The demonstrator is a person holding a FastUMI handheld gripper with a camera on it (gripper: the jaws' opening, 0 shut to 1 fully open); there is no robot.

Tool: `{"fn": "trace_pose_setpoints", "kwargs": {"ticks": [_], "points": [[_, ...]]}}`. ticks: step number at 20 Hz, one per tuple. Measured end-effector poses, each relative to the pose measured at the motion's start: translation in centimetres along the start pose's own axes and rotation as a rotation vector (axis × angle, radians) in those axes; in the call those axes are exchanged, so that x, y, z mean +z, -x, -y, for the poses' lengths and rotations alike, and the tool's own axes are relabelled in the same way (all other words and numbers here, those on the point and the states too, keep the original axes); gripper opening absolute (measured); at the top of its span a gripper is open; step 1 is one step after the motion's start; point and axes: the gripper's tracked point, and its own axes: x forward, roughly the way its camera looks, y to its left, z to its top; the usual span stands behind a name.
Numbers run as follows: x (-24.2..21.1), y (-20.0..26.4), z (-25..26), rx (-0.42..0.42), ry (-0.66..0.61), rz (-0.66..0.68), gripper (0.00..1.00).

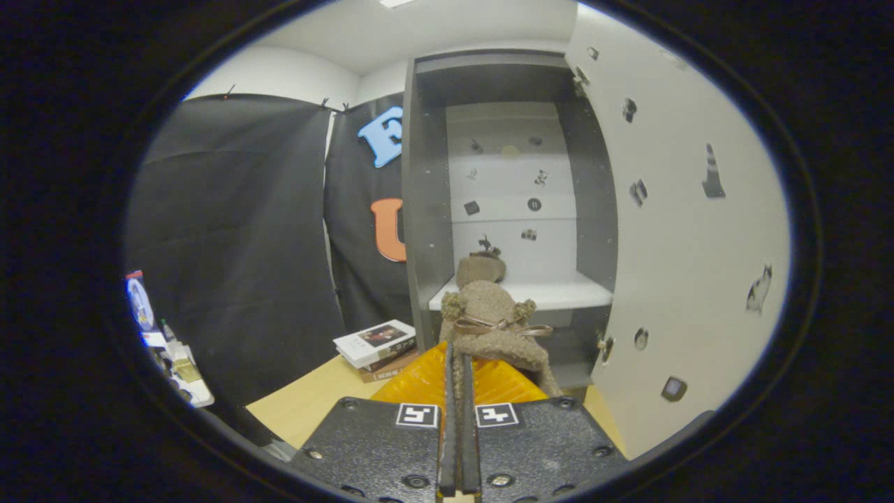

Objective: Open the shoe cabinet door, grab the shoes and put them into the shoe cabinet, then close the shoe cabinet door.

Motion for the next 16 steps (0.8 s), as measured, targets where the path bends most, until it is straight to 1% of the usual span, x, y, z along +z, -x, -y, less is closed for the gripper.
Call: {"fn": "trace_pose_setpoints", "kwargs": {"ticks": [3, 6, 7, 10, 12, 16], "points": [[3.7, -1.5, 1.8, -0.039, 0.033, -0.003, 0.06], [7.1, -4.1, 4.0, -0.057, 0.007, -0.002, 0.06], [8.3, -5.2, 5.3, -0.077, 0.007, -0.005, 0.07], [10.6, -8.0, 7.7, -0.112, -0.018, -0.021, 0.06], [11.7, -10.1, 8.8, -0.112, -0.036, -0.036, 0.06], [12.6, -15.6, 10.3, -0.155, 0.032, -0.049, 0.07]]}}
